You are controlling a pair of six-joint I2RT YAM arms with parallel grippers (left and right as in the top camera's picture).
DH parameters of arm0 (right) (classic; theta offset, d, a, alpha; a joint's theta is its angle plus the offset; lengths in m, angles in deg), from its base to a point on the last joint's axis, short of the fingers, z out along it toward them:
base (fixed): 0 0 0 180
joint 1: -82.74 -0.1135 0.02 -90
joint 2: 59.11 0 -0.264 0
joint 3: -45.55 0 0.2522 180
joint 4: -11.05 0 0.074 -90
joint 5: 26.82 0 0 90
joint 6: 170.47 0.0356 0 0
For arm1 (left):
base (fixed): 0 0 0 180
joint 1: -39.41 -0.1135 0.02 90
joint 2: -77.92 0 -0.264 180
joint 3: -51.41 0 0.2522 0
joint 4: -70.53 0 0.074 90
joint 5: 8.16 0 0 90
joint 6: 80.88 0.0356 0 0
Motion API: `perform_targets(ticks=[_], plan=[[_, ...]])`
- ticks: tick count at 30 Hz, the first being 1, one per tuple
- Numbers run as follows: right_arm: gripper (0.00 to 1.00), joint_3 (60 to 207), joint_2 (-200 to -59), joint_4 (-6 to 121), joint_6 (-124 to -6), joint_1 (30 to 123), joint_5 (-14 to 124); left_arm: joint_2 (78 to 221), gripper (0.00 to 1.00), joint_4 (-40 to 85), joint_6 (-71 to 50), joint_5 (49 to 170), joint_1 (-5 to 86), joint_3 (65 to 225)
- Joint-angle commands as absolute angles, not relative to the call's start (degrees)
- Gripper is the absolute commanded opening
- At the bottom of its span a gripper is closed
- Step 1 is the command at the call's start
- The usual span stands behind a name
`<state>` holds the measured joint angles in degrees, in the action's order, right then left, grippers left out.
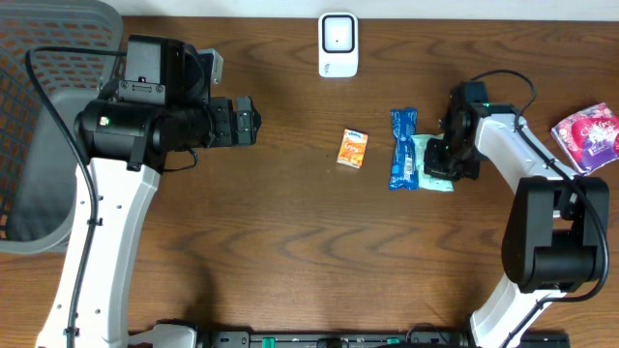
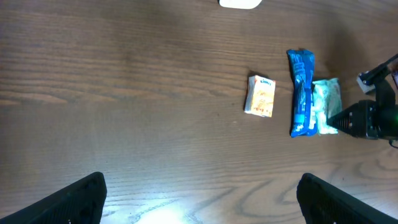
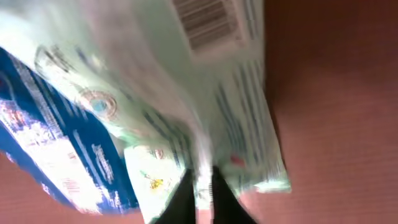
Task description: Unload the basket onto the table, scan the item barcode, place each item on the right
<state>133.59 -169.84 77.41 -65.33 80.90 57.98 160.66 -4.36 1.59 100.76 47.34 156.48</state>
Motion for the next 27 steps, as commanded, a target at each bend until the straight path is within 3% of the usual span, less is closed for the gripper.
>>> perform_targets(ticks=[1, 2, 3, 5, 6, 9, 13, 20, 27], plan=[[0.20, 139.8, -171.0, 80.2, -65.0, 80.5, 59.1, 160.8, 0.98, -4.5, 1.5, 100.2, 47.2, 156.4], [0.31, 141.1, -171.0, 80.7, -65.3, 80.5, 59.0, 160.8, 0.98, -4.5, 1.5, 100.2, 47.2, 156.4], [0.51, 142.5, -171.0, 81.3, -65.3, 80.5, 59.0, 160.8, 0.98, -4.5, 1.5, 100.2, 47.2, 156.4], [0.69, 143.3, -171.0, 81.3, -65.3, 80.5, 59.0, 160.8, 0.98, -4.5, 1.5, 100.2, 47.2, 156.4], [0.76, 143.3, -171.0, 81.1, -65.3, 80.5, 59.1, 160.8, 0.98, -4.5, 1.5, 100.2, 47.2, 156.4], [0.85, 143.2, -171.0, 80.8, -65.7, 80.5, 62.8, 160.8, 0.98, -4.5, 1.5, 100.2, 47.2, 156.4], [0.88, 142.5, -171.0, 77.9, -65.7, 81.3, 69.3, 160.8, 0.98, -4.5, 1.5, 100.2, 47.2, 156.4], [0.88, 135.8, -171.0, 68.9, -65.2, 85.8, 62.3, 160.8, 0.98, -4.5, 1.5, 100.2, 47.2, 156.4], [0.77, 128.5, -171.0, 59.6, -74.1, 93.2, 36.5, 160.8, 0.98, -4.5, 1.5, 100.2, 47.2, 156.4]])
